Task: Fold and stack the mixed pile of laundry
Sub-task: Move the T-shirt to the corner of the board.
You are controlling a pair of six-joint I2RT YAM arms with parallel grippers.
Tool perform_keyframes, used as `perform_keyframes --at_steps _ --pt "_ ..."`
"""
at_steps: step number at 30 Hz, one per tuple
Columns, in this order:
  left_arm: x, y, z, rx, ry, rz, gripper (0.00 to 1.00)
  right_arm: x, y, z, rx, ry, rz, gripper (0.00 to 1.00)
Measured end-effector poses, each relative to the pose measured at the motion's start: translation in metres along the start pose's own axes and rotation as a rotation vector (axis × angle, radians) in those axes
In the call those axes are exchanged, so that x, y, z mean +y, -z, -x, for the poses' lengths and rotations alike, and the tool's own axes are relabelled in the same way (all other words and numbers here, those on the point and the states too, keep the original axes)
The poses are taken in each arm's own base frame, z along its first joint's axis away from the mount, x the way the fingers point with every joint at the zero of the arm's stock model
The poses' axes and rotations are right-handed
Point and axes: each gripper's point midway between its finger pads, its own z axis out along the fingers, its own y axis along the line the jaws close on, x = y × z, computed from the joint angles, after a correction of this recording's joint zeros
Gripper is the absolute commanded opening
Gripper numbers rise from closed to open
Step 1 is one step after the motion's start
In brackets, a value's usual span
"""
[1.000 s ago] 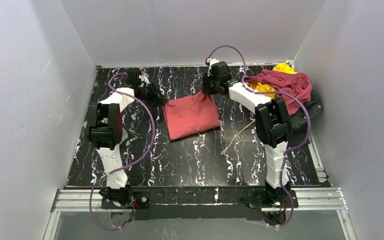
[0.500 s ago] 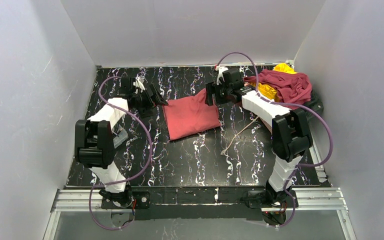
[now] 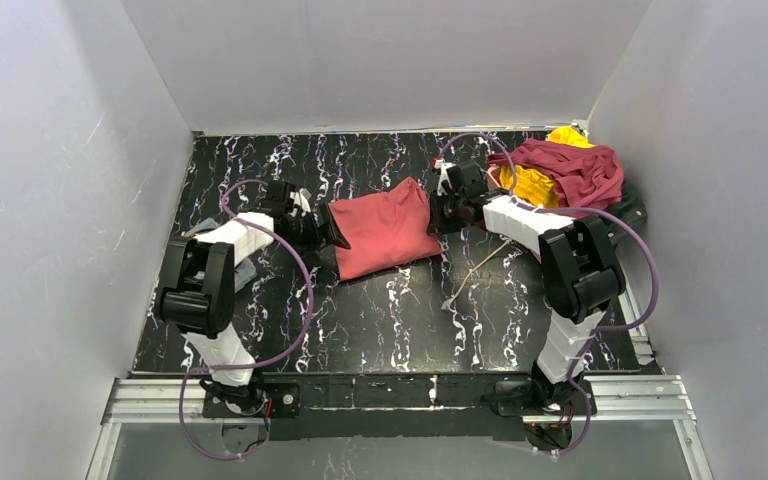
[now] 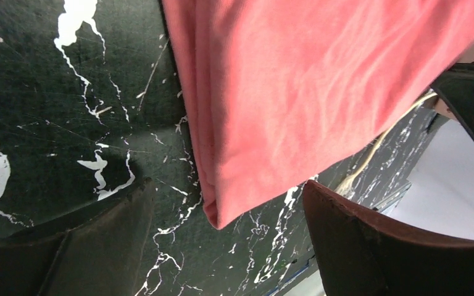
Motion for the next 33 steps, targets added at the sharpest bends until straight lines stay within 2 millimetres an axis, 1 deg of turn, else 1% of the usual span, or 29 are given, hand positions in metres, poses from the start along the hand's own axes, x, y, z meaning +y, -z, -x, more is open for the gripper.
perform_keyframes --at_steps 4,7,8,11,15,16,17,18,19,20,21,23,25,27,29,31,33 --pt "0.008 -0.014 -0.008 0.035 0.006 0.037 0.74 -0.002 -0.009 -0.011 0.029 -0.014 0.01 0.18" --pt "0.008 -0.017 -0.008 0.032 0.001 0.045 0.65 -0.004 -0.014 -0.024 0.061 -0.032 0.019 0.17" --pt "0.008 -0.019 -0.007 0.029 0.001 0.049 0.64 -0.004 -0.014 -0.027 0.066 -0.035 0.023 0.17" --pt "0.008 -0.024 -0.001 0.012 -0.004 0.067 0.6 0.0 -0.016 -0.029 0.066 -0.046 0.051 0.17" --pt "0.006 -0.033 0.013 -0.025 -0.021 0.096 0.47 0.004 -0.018 -0.034 0.065 -0.062 0.087 0.17" --pt "0.005 -0.036 0.016 -0.03 -0.024 0.098 0.41 0.005 -0.018 -0.036 0.066 -0.067 0.096 0.18" --pt "0.004 -0.04 0.022 -0.035 -0.032 0.1 0.33 0.006 -0.019 -0.038 0.07 -0.071 0.102 0.19" --pt "0.001 -0.044 0.026 -0.038 -0.037 0.097 0.26 0.007 -0.019 -0.04 0.071 -0.072 0.111 0.23" --pt "0.0 -0.047 0.03 -0.041 -0.04 0.098 0.16 0.008 -0.019 -0.04 0.071 -0.073 0.119 0.28" --pt "0.001 -0.051 0.036 -0.043 -0.053 0.108 0.03 0.009 -0.019 -0.04 0.071 -0.076 0.126 0.36" --pt "0.0 -0.055 0.04 -0.043 -0.064 0.111 0.0 0.01 -0.019 -0.04 0.071 -0.076 0.133 0.41" --pt "-0.002 -0.059 0.047 -0.036 -0.079 0.118 0.0 0.012 -0.017 -0.039 0.069 -0.072 0.144 0.58" --pt "-0.002 -0.059 0.057 -0.038 -0.109 0.15 0.0 0.014 -0.015 -0.039 0.069 -0.07 0.151 0.67" --pt "0.0 -0.059 0.066 -0.037 -0.16 0.2 0.0 0.015 -0.008 -0.037 0.062 -0.063 0.146 0.71" --pt "0.004 -0.054 0.077 -0.041 -0.212 0.258 0.0 0.015 0.0 -0.037 0.053 -0.053 0.138 0.74" --pt "0.013 -0.045 0.093 -0.052 -0.265 0.329 0.0 0.015 0.01 -0.036 0.043 -0.047 0.125 0.75" --pt "0.026 -0.031 0.113 -0.068 -0.309 0.398 0.0 0.016 0.024 -0.034 0.02 -0.037 0.112 0.75"
